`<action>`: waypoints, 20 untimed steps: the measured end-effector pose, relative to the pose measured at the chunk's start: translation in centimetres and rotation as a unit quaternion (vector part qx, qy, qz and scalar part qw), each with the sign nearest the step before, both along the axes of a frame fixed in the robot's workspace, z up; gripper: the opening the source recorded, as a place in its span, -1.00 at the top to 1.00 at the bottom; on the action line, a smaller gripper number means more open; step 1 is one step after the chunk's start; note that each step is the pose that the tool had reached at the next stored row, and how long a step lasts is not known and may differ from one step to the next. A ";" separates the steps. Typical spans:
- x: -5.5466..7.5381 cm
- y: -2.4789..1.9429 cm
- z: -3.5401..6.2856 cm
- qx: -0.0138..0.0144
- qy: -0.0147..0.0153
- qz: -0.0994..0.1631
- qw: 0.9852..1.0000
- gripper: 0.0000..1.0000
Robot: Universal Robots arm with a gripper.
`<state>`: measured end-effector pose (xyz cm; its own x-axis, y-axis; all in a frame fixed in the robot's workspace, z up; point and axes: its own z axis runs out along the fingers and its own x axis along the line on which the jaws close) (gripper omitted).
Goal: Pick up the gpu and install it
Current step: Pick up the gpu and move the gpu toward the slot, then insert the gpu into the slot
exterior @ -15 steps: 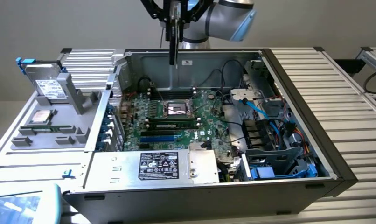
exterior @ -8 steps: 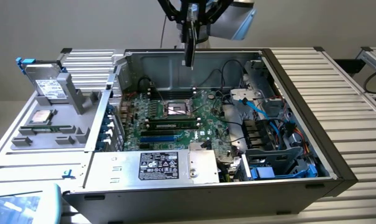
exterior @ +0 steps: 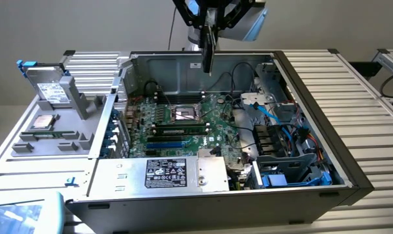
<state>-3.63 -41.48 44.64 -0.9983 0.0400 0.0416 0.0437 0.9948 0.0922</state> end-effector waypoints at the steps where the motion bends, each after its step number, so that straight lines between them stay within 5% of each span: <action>1: 0.0 0.00 0.00 0.000 0.000 0.000 1.000 0.44; 14: 0.0 0.00 -0.01 0.000 0.000 0.001 1.000 0.44; 20: 0.0 0.00 -0.01 0.000 0.000 0.053 0.999 0.44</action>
<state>-3.68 -41.47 44.63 -0.9970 -0.0650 0.0414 -0.0610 0.9939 0.0924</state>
